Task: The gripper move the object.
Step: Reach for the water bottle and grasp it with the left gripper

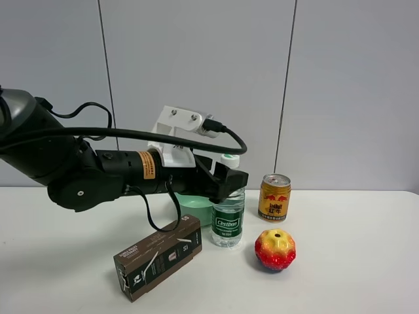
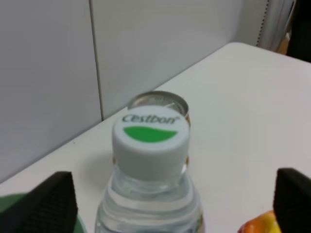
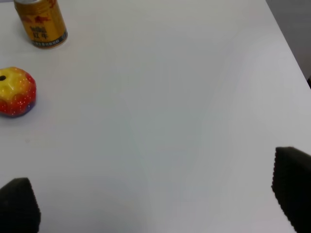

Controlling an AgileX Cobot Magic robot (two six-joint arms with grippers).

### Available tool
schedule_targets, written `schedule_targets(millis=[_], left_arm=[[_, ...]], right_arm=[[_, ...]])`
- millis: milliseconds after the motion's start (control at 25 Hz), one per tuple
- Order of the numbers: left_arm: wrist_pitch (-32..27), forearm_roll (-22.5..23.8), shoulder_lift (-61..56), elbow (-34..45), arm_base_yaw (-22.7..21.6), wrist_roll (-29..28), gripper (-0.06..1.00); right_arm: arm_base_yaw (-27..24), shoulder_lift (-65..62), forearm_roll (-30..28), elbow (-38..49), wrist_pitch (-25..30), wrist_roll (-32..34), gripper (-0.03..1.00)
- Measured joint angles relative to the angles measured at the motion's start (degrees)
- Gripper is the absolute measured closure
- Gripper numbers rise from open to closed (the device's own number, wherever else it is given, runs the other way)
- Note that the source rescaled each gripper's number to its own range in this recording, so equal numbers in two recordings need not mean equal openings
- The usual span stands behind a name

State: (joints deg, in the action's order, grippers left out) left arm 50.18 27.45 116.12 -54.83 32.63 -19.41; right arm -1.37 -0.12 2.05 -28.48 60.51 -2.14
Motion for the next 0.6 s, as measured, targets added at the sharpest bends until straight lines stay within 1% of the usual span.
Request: schedule_targets(millis=[120,440,600], left_arm=[[-0.5,0.0,1.2,-1.5,0.5,0.0,0.34],[-0.8,-0.1,5.7,-7.8,3.6,0.0,0.35],[-1.3,-0.1,7.9,-8.9,3.9,0.0,0.35]], right_arm=[[0.0,0.0,0.0,0.0,0.0,0.0,-0.03],[0.0,0.0,0.0,0.0,0.0,0.0,-0.03],[0.0,0.0,0.0,0.0,0.0,0.0,-0.03]])
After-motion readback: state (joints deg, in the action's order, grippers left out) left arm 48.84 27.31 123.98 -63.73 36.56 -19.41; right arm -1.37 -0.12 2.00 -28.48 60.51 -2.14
